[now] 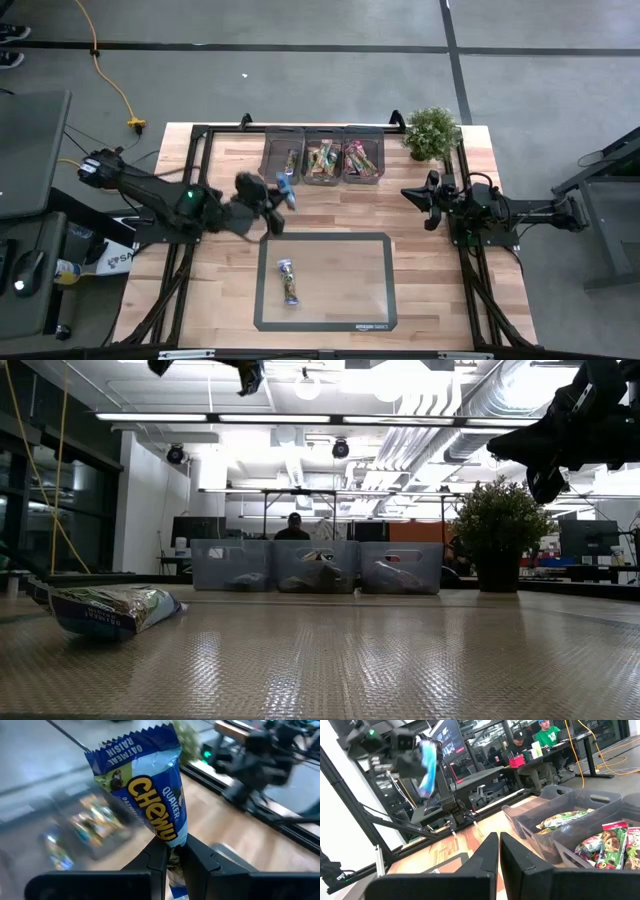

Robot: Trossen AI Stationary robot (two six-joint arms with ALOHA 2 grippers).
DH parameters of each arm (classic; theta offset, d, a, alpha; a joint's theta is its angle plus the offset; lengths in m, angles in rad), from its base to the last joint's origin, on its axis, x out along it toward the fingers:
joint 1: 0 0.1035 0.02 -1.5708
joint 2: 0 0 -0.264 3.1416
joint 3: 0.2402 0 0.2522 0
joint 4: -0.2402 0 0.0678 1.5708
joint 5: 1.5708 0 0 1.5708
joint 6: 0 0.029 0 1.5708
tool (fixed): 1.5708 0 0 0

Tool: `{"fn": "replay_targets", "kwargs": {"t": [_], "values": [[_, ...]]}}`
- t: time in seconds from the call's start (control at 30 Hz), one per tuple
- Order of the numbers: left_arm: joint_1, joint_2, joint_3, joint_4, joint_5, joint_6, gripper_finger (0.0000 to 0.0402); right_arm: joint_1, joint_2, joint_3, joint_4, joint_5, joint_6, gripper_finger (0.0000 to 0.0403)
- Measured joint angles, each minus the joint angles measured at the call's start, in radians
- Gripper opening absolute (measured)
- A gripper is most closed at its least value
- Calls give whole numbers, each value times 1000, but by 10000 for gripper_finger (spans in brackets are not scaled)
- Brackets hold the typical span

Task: Pick and place Granola Bars by type
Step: Put the blue granola bar into the left black bin

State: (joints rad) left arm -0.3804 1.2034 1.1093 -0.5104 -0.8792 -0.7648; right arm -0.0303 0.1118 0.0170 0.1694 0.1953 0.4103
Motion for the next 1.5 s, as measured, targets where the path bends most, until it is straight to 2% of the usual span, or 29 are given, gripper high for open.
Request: {"fn": "replay_targets", "kwargs": {"t": [0.23,0.37,0.6,0.8,0.87,1.07,1.23,1.5], "values": [[225,-38,125,-141,1,189,37,0,0,0,-1,0,0,0],[411,-37,200,-194,72,302,37,0,0,0,0,0,0,0],[765,5,213,-216,407,407,37,0,0,0,-1,0,0,0],[987,142,213,-288,677,464,37,0,0,0,-1,0,0,0],[1030,201,213,-291,751,484,37,0,0,0,-1,0,0,0],[1081,393,212,-346,847,490,37,0,0,0,-1,0,0,0],[1081,517,212,-343,866,476,37,0,0,0,-1,0,0,0],[1081,638,211,-308,931,438,37,0,0,0,-1,0,0,0]]}}
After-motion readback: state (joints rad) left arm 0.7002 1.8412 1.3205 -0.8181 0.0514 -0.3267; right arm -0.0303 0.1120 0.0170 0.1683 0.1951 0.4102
